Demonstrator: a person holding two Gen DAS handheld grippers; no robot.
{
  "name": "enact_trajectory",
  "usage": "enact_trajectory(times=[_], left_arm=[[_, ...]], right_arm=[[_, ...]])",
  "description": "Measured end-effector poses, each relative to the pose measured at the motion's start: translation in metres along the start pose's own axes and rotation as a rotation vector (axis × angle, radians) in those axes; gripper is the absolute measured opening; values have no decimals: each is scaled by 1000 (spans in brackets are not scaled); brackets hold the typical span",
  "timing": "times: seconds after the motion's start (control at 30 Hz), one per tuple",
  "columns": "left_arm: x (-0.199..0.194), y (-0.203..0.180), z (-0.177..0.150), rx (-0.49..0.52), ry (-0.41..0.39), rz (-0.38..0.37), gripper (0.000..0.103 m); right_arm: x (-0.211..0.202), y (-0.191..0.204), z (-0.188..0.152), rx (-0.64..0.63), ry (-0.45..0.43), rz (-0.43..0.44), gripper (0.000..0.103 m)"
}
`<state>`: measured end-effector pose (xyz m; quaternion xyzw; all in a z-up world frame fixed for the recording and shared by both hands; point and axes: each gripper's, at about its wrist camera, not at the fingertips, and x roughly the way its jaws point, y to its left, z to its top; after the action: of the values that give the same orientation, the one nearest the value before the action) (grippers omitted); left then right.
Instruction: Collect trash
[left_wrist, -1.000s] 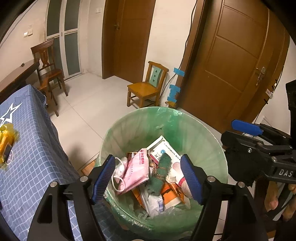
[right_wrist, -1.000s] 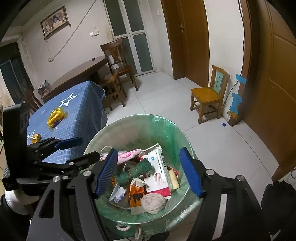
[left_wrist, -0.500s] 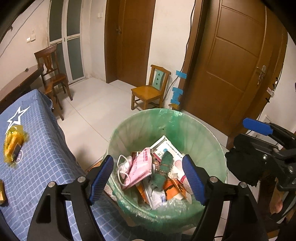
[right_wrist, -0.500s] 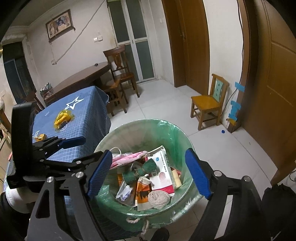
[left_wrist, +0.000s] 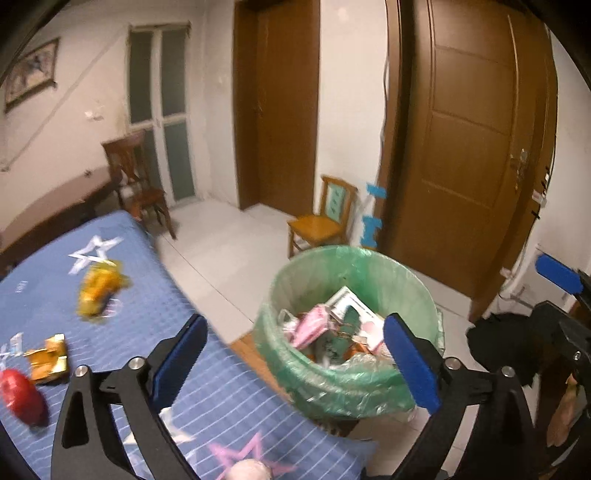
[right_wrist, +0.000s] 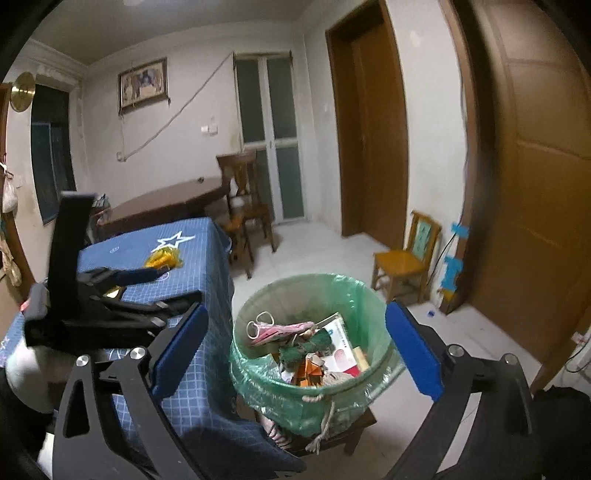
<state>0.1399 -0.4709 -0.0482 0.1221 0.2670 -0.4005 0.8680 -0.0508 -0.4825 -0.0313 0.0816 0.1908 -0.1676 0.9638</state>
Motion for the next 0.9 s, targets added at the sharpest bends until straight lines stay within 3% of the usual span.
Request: enact_trajectory(times=[0.13,0.37,0.67,0.9], left_arm=[[-57,20,-13,-48,-100,78,98],[-125,29,-38,-75,-171,79,98],[-165,-4,-60,-31,-185,61,98],[-173,-24,-66,-5,-188,59,98]], right_arm=[[-35,14,-12,-2,-68,-31,95],[-69,27,-32,19,-77,-23,97],[-108,29,-46,8,-39,-20,97],[-130,32,-36,-15,-83,16,97]])
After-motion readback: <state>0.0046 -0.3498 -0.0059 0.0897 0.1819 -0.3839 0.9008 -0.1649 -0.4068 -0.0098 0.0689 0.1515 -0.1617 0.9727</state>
